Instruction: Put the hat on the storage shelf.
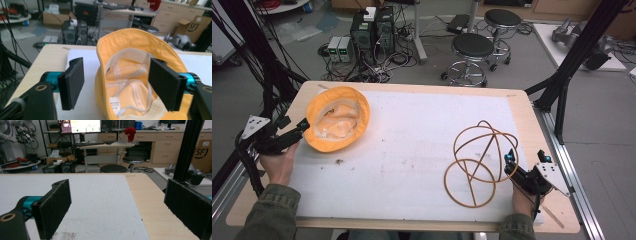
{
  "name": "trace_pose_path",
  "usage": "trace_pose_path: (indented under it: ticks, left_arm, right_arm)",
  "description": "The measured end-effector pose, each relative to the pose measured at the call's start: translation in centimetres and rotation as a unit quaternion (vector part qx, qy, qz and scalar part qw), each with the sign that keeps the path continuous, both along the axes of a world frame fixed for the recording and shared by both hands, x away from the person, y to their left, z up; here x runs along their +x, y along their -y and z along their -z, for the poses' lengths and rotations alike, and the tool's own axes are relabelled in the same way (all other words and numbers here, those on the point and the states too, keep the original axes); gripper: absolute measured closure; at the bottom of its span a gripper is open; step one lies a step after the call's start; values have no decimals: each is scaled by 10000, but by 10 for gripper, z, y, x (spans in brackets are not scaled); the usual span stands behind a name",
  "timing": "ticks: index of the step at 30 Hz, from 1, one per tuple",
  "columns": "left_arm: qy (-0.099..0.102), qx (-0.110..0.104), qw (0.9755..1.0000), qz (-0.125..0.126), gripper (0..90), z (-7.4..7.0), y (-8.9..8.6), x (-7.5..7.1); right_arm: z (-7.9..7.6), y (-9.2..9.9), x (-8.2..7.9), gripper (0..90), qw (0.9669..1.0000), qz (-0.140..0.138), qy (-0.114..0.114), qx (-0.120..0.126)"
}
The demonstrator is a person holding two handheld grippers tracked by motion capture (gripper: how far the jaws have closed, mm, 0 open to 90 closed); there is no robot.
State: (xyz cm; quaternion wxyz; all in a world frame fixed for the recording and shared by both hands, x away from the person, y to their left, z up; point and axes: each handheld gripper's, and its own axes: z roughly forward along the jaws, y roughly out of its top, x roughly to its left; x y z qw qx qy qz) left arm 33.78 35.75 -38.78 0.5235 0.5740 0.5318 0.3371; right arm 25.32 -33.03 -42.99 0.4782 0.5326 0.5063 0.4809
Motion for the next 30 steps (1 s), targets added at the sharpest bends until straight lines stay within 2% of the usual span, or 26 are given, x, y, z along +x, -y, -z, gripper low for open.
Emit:
trace_pose_path:
  ticks: [1,2,3,6,7,9,15,16,17,22,26,28,30]
  left_arm:
    - [-97,-5,9999,40,271,-1,1,4]
    - [-97,-5,9999,40,267,-1,1,4]
    - [-233,44,9997,77,267,-1,3,11]
    - [-303,-19,9995,48,266,0,3,17]
    - [-362,-89,9993,14,267,3,3,22]
    - [-399,-100,9992,2,267,5,2,25]
    - [-565,-76,9984,-33,275,18,0,40]
    - [-634,-76,9980,-11,275,21,-1,43]
    - [-713,10,9975,25,276,22,-1,49]
    - [-688,-78,9975,137,283,17,-2,58]
    - [-798,-66,9965,242,287,15,-1,65]
    - [-775,-173,9964,288,298,13,2,71]
    - [-813,-126,9962,302,304,12,4,73]
  right_arm:
    - [0,0,0,62,10000,-1,14,-4]
    - [0,0,0,62,10000,-1,14,-4]
    - [-1,0,-1,62,10000,2,34,6]
    - [-1,-1,-1,62,10000,-2,38,8]
    - [-1,-1,0,62,10000,-7,25,-6]
    - [0,-1,0,61,10000,-18,14,-3]
    - [-2,-3,-1,62,10000,-47,39,-53]
    - [-2,-3,-1,62,10000,-47,39,-53]
    - [-2,-3,-1,62,10000,-33,34,-16]
    - [-2,-3,-2,62,10000,-33,17,-52]
    - [-3,-3,-2,62,10000,-36,41,-83]
    - [-4,-3,-2,62,9999,-25,58,-100]
    - [-4,-3,-2,62,9999,-8,72,-77]
